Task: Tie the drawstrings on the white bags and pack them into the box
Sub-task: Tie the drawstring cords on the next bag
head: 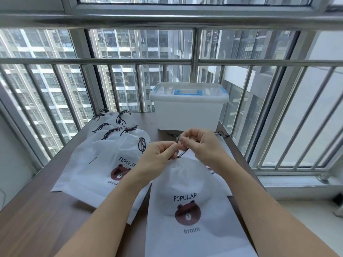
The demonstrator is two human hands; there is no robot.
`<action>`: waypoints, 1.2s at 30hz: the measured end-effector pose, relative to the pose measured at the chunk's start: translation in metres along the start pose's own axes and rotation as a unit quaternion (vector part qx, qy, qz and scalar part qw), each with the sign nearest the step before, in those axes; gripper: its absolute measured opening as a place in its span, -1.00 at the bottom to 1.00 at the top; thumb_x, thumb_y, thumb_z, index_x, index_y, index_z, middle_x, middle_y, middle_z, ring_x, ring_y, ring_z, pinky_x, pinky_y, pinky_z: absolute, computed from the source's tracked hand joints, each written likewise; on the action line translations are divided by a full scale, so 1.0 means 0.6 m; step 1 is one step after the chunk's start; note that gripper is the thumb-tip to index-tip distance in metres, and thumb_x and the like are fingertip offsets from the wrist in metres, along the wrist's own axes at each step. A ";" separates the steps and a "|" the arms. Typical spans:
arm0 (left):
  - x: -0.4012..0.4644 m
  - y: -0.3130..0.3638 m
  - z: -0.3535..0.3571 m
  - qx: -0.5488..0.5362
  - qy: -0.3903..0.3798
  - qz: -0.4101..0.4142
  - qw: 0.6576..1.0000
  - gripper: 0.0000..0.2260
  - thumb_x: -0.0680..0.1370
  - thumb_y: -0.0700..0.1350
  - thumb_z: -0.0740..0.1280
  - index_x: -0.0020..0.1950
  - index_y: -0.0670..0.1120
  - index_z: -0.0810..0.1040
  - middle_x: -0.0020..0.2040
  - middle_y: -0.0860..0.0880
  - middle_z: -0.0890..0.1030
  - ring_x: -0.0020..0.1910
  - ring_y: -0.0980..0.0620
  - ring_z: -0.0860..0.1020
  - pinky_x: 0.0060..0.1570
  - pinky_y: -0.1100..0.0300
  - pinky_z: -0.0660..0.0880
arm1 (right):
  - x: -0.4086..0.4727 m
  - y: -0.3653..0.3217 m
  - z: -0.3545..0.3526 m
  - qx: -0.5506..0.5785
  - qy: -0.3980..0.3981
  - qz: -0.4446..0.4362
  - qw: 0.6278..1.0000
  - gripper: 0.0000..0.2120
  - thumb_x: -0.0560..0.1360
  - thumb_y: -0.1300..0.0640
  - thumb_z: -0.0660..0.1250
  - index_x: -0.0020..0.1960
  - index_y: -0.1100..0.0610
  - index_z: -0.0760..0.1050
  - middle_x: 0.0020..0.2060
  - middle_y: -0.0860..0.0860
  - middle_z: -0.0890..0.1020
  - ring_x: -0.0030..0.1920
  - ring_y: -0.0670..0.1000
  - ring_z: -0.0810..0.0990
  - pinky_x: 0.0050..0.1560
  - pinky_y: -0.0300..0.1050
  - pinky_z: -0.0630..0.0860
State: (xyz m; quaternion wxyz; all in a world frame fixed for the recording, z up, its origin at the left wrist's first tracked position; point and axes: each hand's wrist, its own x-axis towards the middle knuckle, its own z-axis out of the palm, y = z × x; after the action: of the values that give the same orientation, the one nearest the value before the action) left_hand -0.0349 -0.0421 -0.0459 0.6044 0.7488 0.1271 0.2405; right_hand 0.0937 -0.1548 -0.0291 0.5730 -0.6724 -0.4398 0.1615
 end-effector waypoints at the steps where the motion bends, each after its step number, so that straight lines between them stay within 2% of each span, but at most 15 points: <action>1: 0.001 0.002 0.001 -0.017 0.005 -0.001 1.000 -0.76 0.65 -0.13 0.26 -0.02 -0.11 0.72 -0.28 -0.06 0.47 -0.17 -0.05 0.41 0.00 0.13 0.37 | 0.001 -0.002 0.006 0.071 0.003 0.055 0.996 -0.80 0.63 0.21 0.32 -0.18 0.14 0.51 -0.53 -0.03 0.37 -0.57 -0.08 0.23 -0.54 -0.29 0.22; 3: 0.002 0.002 0.001 -0.025 0.009 0.000 1.000 -0.77 0.65 -0.15 0.26 0.01 -0.13 0.72 -0.27 -0.06 0.47 -0.16 -0.04 0.43 0.00 0.16 0.39 | 0.003 -0.003 0.015 0.170 -0.003 0.141 0.975 -0.73 0.69 0.20 0.20 -0.20 0.12 0.38 -0.55 -0.10 0.24 -0.57 -0.13 0.14 -0.57 -0.34 0.10; 7: 0.001 -0.003 -0.002 -0.050 0.007 -0.017 0.999 -0.78 0.65 -0.14 0.28 0.01 -0.15 0.72 -0.24 -0.05 0.51 -0.19 -0.02 0.43 -0.05 0.15 0.36 | -0.001 -0.004 0.023 0.312 -0.016 0.236 0.920 -0.63 0.70 0.17 0.12 -0.29 0.07 0.28 -0.56 -0.12 0.17 -0.61 -0.16 0.10 -0.61 -0.32 -0.02; 11: 0.003 -0.004 -0.002 -0.107 0.050 -0.045 0.992 -0.83 0.59 -0.13 0.36 0.01 -0.17 0.73 -0.21 -0.03 0.62 -0.12 0.02 0.55 0.09 0.10 0.44 | 0.002 -0.002 0.018 0.367 -0.008 0.255 0.895 -0.67 0.70 0.17 0.13 -0.25 0.06 0.28 -0.53 -0.12 0.17 -0.60 -0.16 0.11 -0.64 -0.33 -0.02; 14: 0.005 -0.005 -0.001 -0.135 0.079 -0.059 0.986 -0.86 0.58 -0.18 0.37 0.00 -0.18 0.72 -0.23 -0.04 0.63 -0.17 0.06 0.57 0.03 0.17 0.49 | 0.002 -0.003 0.020 0.391 0.003 0.259 0.883 -0.65 0.71 0.18 0.11 -0.26 0.04 0.25 -0.53 -0.11 0.17 -0.60 -0.16 0.10 -0.58 -0.31 -0.05; 16: 0.006 -0.005 0.000 -0.147 0.085 -0.067 0.983 -0.87 0.59 -0.21 0.36 0.04 -0.17 0.70 -0.25 -0.04 0.62 -0.22 0.07 0.56 -0.08 0.26 0.52 | 0.001 -0.004 0.023 0.389 0.012 0.262 0.883 -0.64 0.72 0.18 0.09 -0.26 0.04 0.23 -0.54 -0.11 0.19 -0.60 -0.16 0.11 -0.54 -0.29 -0.06; 21: 0.005 -0.004 0.003 -0.172 0.083 -0.067 0.979 -0.81 0.60 -0.27 0.32 0.18 -0.17 0.65 -0.28 -0.04 0.61 -0.23 0.08 0.57 -0.08 0.26 0.54 | 0.000 -0.002 0.026 0.366 0.031 0.257 0.894 -0.71 0.72 0.17 0.11 -0.19 0.05 0.27 -0.55 -0.11 0.24 -0.60 -0.16 0.13 -0.56 -0.30 0.00; 24: 0.001 0.003 0.003 -0.214 0.050 -0.060 0.974 -0.82 0.59 -0.28 0.33 0.13 -0.17 0.67 -0.28 -0.07 0.60 -0.25 0.06 0.57 -0.11 0.24 0.56 | -0.001 -0.002 0.025 0.359 0.026 0.253 0.898 -0.74 0.71 0.16 0.13 -0.16 0.06 0.31 -0.54 -0.11 0.23 -0.59 -0.16 0.13 -0.53 -0.30 0.02; 27: -0.002 0.005 0.000 -0.181 0.016 -0.057 0.982 -0.83 0.60 -0.28 0.30 0.10 -0.22 0.66 -0.24 -0.09 0.61 -0.21 0.05 0.57 -0.01 0.22 0.55 | 0.001 -0.001 0.022 0.355 0.029 0.255 0.899 -0.76 0.71 0.17 0.14 -0.15 0.08 0.34 -0.53 -0.11 0.22 -0.59 -0.16 0.12 -0.61 -0.32 0.00; 29: -0.002 0.005 -0.002 -0.152 0.012 -0.059 0.987 -0.83 0.62 -0.28 0.28 0.10 -0.25 0.65 -0.24 -0.08 0.61 -0.20 0.07 0.57 0.05 0.23 0.53 | 0.003 -0.001 0.019 0.343 0.041 0.248 0.905 -0.85 0.69 0.19 0.18 -0.05 0.10 0.40 -0.52 -0.09 0.25 -0.57 -0.16 0.14 -0.65 -0.34 0.03; 31: -0.002 0.003 -0.004 -0.133 0.029 -0.060 0.989 -0.83 0.63 -0.28 0.27 0.10 -0.26 0.65 -0.23 -0.08 0.61 -0.20 0.09 0.58 0.12 0.21 0.51 | 0.002 -0.005 0.016 0.308 0.052 0.215 0.925 -0.96 0.68 0.19 0.23 0.10 0.14 0.44 -0.49 -0.06 0.31 -0.55 -0.14 0.18 -0.63 -0.33 0.08; 33: -0.003 0.006 -0.004 -0.118 0.040 -0.062 0.990 -0.83 0.62 -0.25 0.30 0.08 -0.24 0.67 -0.21 -0.10 0.61 -0.17 0.09 0.58 0.16 0.17 0.50 | 0.000 -0.012 0.013 0.274 0.046 0.167 0.946 -0.88 0.67 0.18 0.24 0.19 0.14 0.47 -0.46 -0.04 0.35 -0.53 -0.13 0.22 -0.60 -0.32 0.12; 36: -0.011 0.013 -0.002 -0.097 0.011 -0.072 0.993 -0.82 0.54 -0.12 0.43 0.06 -0.20 0.69 -0.11 -0.15 0.68 -0.09 0.03 0.57 0.08 0.18 0.47 | -0.009 -0.024 0.020 0.190 0.010 0.064 0.980 -0.86 0.67 0.22 0.24 0.18 0.19 0.52 -0.43 0.01 0.38 -0.51 -0.13 0.28 -0.57 -0.31 0.19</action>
State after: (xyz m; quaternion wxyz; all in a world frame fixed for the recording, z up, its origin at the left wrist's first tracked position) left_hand -0.0418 -0.0462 -0.0396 0.6881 0.6731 0.1638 0.2157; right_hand 0.0763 -0.1522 -0.0210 0.6834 -0.5795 -0.3512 0.2718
